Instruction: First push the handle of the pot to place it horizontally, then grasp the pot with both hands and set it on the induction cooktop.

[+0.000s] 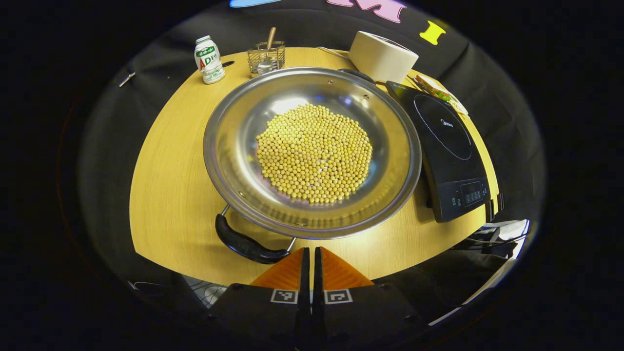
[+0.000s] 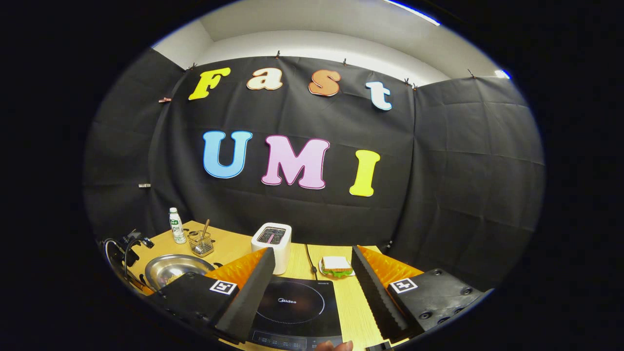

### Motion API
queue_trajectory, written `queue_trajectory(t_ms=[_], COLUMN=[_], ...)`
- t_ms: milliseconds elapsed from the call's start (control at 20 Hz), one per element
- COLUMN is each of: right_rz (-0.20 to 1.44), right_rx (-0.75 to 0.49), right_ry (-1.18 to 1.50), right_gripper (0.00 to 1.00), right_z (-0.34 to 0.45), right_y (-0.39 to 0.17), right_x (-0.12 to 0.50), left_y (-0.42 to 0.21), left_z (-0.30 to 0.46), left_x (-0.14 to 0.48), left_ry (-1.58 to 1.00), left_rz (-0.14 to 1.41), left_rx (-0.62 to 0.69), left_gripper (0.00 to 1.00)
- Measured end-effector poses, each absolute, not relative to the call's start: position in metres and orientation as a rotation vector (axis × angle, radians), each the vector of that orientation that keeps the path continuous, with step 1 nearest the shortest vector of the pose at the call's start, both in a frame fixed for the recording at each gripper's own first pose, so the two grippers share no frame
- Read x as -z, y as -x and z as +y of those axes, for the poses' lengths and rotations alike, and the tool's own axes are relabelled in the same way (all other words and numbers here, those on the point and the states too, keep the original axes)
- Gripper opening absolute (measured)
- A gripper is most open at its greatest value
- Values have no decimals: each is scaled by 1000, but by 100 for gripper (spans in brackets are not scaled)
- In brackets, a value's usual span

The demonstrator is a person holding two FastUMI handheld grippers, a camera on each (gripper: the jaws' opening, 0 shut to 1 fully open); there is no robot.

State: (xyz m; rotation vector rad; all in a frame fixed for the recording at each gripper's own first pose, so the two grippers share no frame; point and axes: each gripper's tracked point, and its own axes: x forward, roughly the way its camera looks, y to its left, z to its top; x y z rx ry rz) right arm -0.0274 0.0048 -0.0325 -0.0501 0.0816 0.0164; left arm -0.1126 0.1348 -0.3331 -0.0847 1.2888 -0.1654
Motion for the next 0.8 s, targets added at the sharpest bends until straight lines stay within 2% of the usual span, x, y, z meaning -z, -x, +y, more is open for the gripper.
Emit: queue_trajectory(t_ms=[500, 800], right_rz=[83, 87], right_rx=[-23, -19], right_ry=[61, 62], right_gripper=[98, 98], right_z=[9, 8], right_y=[25, 21], right_x=[33, 35], left_y=[101, 91], left_z=[168, 204], left_x=[328, 329], left_ry=[98, 127], left_rz=[1263, 1270], left_rx=[102, -18], left_gripper=[5, 5])
